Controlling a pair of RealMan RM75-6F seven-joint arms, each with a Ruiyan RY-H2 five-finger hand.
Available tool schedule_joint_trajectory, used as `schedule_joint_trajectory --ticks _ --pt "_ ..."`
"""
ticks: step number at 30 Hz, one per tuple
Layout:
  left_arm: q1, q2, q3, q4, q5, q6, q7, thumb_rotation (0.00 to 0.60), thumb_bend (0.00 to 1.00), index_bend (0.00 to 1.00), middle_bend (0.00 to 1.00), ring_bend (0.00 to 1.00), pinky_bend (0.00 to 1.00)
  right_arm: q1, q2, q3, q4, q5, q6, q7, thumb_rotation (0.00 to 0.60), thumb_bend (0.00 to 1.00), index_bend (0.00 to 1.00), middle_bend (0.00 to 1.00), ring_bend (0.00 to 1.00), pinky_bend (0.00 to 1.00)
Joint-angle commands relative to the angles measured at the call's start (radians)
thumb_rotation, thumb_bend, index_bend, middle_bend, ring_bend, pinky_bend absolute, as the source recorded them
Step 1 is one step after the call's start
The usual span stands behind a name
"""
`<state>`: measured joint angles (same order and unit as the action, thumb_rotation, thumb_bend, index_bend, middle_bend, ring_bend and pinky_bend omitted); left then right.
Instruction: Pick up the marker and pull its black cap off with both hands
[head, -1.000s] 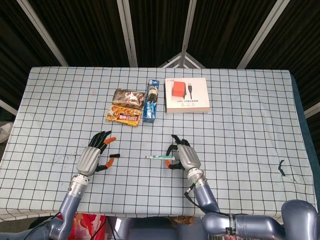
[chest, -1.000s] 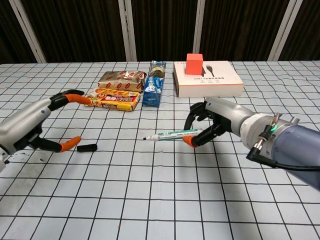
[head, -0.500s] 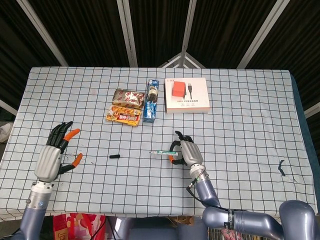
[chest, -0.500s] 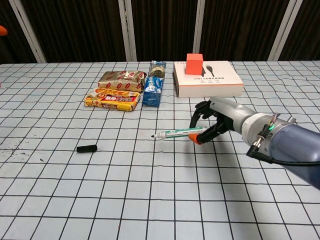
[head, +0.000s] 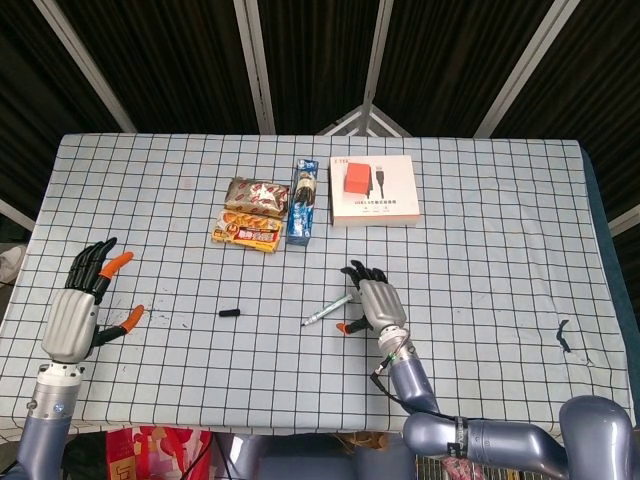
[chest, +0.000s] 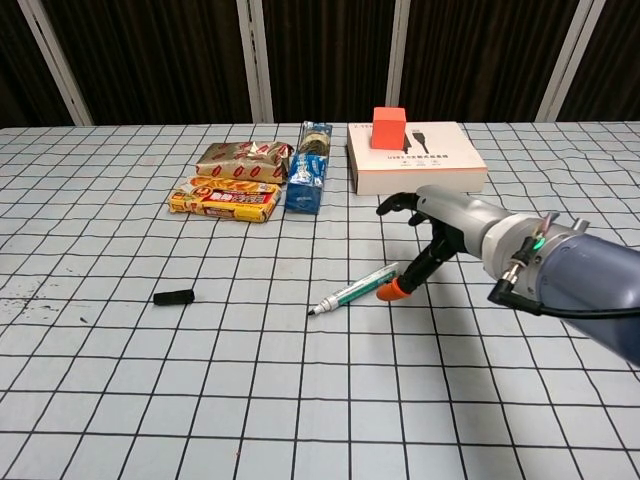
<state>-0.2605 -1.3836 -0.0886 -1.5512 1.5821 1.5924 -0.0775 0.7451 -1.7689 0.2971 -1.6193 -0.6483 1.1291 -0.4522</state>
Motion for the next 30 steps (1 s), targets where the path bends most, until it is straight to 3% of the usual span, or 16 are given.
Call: schedule_joint_trajectory --ticks 1,6,10,14,17,21,24,26,30 --pt "0.002 0.0 -0.002 0.0 0.0 0.0 -0.002 0.6 0.39 0.17 0.01 0.0 0.0 0.006 0.003 0.008 -0.015 0.011 0.007 -0.013 0.6 0.0 0.1 0.06 0.1 0.02" --pt "0.008 0.006 -0.004 -0.002 -0.001 0.001 -0.001 0.6 0.39 0.17 0.01 0.0 0.0 0.002 0.021 0.015 -0.045 0.013 0.017 -0.018 0.6 0.0 0.09 0.06 0.1 0.02" --pt "0.022 0.028 -0.009 -0.013 0.001 0.022 -0.007 0.6 0.39 0.17 0.02 0.0 0.0 -0.023 0.086 0.007 -0.128 -0.025 0.044 -0.015 0.6 0.0 0.1 0.06 0.1 0.02" --pt "0.047 0.061 -0.005 -0.027 -0.013 0.036 -0.011 0.6 0.39 0.18 0.02 0.0 0.0 -0.09 0.174 -0.024 -0.22 -0.16 0.073 0.074 0.6 0.15 0.17 0.06 0.1 0.02" --pt "0.07 0.09 0.004 -0.029 -0.025 0.044 0.0 0.6 0.39 0.18 0.03 0.0 0.0 -0.162 0.252 -0.094 -0.246 -0.323 0.129 0.127 0.6 0.19 0.17 0.06 0.1 0.02" --pt "0.102 0.125 0.022 -0.017 -0.034 0.051 0.006 0.6 0.39 0.18 0.03 0.0 0.0 -0.252 0.351 -0.217 -0.187 -0.507 0.282 0.016 0.6 0.19 0.18 0.06 0.1 0.02" --pt "0.121 0.131 0.032 0.006 -0.031 0.065 -0.007 0.6 0.39 0.17 0.03 0.0 0.0 -0.313 0.4 -0.268 -0.125 -0.591 0.386 -0.04 0.6 0.19 0.2 0.06 0.1 0.02" --pt "0.139 0.137 0.048 0.032 -0.037 0.062 -0.013 0.6 0.39 0.17 0.04 0.0 0.0 -0.384 0.484 -0.286 -0.087 -0.595 0.439 0.05 0.6 0.19 0.2 0.06 0.1 0.02" --pt "0.152 0.146 0.055 0.042 -0.044 0.051 -0.02 0.6 0.39 0.16 0.04 0.0 0.0 -0.442 0.59 -0.306 -0.015 -0.635 0.444 0.201 0.6 0.19 0.2 0.06 0.1 0.02"
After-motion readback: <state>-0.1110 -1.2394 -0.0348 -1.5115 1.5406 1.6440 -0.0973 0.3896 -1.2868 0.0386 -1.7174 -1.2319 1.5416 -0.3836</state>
